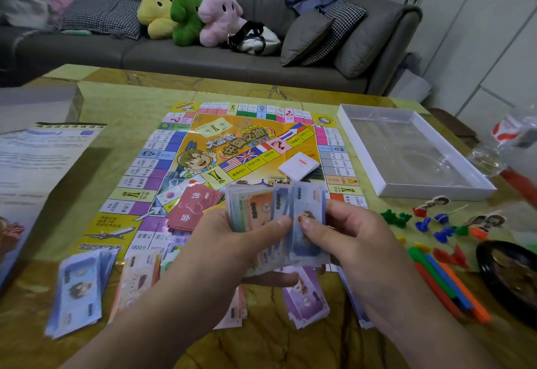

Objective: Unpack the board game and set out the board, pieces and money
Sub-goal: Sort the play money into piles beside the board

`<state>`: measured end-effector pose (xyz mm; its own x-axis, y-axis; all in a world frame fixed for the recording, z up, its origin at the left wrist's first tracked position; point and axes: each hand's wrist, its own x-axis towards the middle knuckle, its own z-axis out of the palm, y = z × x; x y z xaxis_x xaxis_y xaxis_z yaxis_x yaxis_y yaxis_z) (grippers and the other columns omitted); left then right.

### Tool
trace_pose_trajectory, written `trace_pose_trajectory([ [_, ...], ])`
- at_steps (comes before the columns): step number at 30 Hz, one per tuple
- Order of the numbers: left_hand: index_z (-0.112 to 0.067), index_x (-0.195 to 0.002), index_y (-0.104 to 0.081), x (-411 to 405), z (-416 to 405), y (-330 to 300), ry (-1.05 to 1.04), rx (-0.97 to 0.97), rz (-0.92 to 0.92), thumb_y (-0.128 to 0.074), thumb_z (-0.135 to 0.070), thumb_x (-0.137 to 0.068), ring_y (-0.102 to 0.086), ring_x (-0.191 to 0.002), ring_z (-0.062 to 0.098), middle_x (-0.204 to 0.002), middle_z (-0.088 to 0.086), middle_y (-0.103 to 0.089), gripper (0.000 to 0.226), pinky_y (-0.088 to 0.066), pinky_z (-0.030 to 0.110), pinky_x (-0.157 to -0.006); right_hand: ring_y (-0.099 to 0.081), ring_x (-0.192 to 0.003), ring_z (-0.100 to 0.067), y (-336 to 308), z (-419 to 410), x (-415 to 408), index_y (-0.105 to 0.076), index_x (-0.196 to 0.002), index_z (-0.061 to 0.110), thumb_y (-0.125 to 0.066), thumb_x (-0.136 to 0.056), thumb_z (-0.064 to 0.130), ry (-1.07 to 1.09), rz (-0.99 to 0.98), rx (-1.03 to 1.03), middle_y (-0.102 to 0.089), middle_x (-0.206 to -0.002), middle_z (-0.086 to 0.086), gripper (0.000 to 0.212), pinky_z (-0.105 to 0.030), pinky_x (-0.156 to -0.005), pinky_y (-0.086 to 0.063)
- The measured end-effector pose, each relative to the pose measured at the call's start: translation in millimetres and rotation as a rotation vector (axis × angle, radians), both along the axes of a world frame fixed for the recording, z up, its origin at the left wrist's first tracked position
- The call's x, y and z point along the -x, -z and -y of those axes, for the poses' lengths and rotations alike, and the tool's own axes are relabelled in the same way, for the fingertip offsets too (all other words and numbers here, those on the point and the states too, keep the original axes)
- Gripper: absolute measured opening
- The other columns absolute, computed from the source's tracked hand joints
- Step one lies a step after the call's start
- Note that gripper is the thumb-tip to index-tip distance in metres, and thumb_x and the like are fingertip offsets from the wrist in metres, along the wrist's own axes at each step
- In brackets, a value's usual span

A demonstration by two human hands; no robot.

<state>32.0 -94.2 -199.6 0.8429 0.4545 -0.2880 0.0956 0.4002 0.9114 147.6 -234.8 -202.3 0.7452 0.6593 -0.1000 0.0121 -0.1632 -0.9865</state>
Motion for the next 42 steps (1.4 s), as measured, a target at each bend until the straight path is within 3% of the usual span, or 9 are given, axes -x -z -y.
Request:
trace_pose_trajectory([
  [10,-0.011,-0.11,-0.074,0,4,3,0.016,-0.026,0.001,-0.072,-0.015,-0.09,-0.079,-0.088,0.034,-0.099,0.013,-0.08,0.021,-0.065,0.053,-0.07,-0.072,-0.097,0.002,8,-11,21,-0.071,-0.12,0.033,-0.055,-0.107,0.033,-0.03,0.102,0.113,-0.076,-0.106,0.012,0.02,-0.019,-0.074,-0.061],
  [13,-0.009,-0.115,-0.073,1,1,4,0.037,-0.043,0.0,-0.072,-0.015,-0.092,-0.079,-0.089,0.034,-0.101,0.015,-0.08,0.024,-0.066,0.049,-0.068,-0.075,-0.088,-0.002,1,-10,19,-0.081,-0.096,0.035,-0.056,-0.106,0.019,-0.02,-0.062,0.022,-0.079,-0.093,0.013,0.031,-0.016,-0.066,-0.058],
  [18,-0.007,-0.11,-0.075,6,-7,-2,0.119,-0.079,-0.062,-0.074,-0.015,-0.091,-0.079,-0.089,0.033,-0.099,0.014,-0.08,0.021,-0.065,0.053,-0.07,-0.063,-0.065,-0.016,-3,-6,3,-0.076,-0.091,0.011,-0.07,-0.096,0.008,0.021,0.084,0.013,-0.076,-0.086,-0.012,0.008,-0.02,-0.054,-0.048],
  [24,0.006,-0.112,-0.067,18,-52,-11,-0.046,-0.088,-0.097,-0.07,-0.016,-0.093,-0.079,-0.087,0.033,-0.093,0.02,-0.079,0.028,-0.066,0.045,-0.068,-0.065,-0.072,-0.034,0,-19,8,-0.075,-0.083,0.014,-0.071,-0.097,0.006,0.203,0.065,0.045,-0.078,-0.085,-0.013,0.017,-0.034,-0.058,-0.048],
  [28,0.006,-0.106,-0.066,36,-107,-27,-0.302,-0.077,-0.029,-0.071,-0.021,-0.094,-0.079,-0.083,0.034,-0.096,0.027,-0.077,0.03,-0.064,0.033,-0.055,-0.074,-0.069,-0.007,0,-67,49,-0.072,-0.092,0.018,-0.072,-0.098,0.01,0.027,0.144,0.158,-0.078,-0.084,0.001,0.01,-0.019,-0.053,-0.052],
  [33,0.009,-0.119,-0.061,66,-146,-39,-0.354,0.07,0.011,-0.071,-0.025,-0.096,-0.079,-0.088,0.035,-0.103,0.025,-0.077,0.042,-0.064,0.033,-0.061,-0.066,-0.064,-0.003,19,-149,121,-0.061,-0.109,0.037,-0.062,-0.102,0.015,-0.202,0.226,0.202,-0.066,-0.074,0.009,0.024,-0.036,-0.062,-0.062],
  [36,0.01,-0.122,-0.058,75,-154,-43,-0.319,0.125,0.02,-0.059,-0.013,-0.101,-0.078,-0.09,0.037,-0.106,0.027,-0.076,0.031,-0.066,0.04,-0.068,-0.066,-0.075,-0.014,29,-188,154,-0.059,-0.112,0.029,-0.059,-0.096,0.012,-0.275,0.34,0.234,-0.066,-0.079,0.005,0.023,-0.044,-0.07,-0.06],
  [39,0.013,-0.127,-0.053,78,-154,-44,-0.263,0.171,0.056,-0.047,-0.004,-0.103,-0.078,-0.09,0.038,-0.104,0.028,-0.076,0.03,-0.066,0.042,-0.068,-0.058,-0.105,-0.028,41,-202,172,-0.054,-0.119,0.016,-0.061,-0.094,0.021,-0.366,0.799,0.465,-0.064,-0.106,-0.008,0.026,-0.041,-0.089,-0.051],
  [42,0.012,-0.13,-0.05,79,-151,-44,-0.173,0.191,0.113,-0.041,0.002,-0.104,-0.078,-0.094,0.039,-0.106,0.029,-0.076,0.028,-0.066,0.045,-0.071,-0.045,-0.107,-0.027,48,-196,180,-0.053,-0.112,0.016,-0.064,-0.09,0.03,-0.319,1.077,0.5,-0.05,-0.113,-0.008,0.028,-0.041,-0.096,-0.044],
])
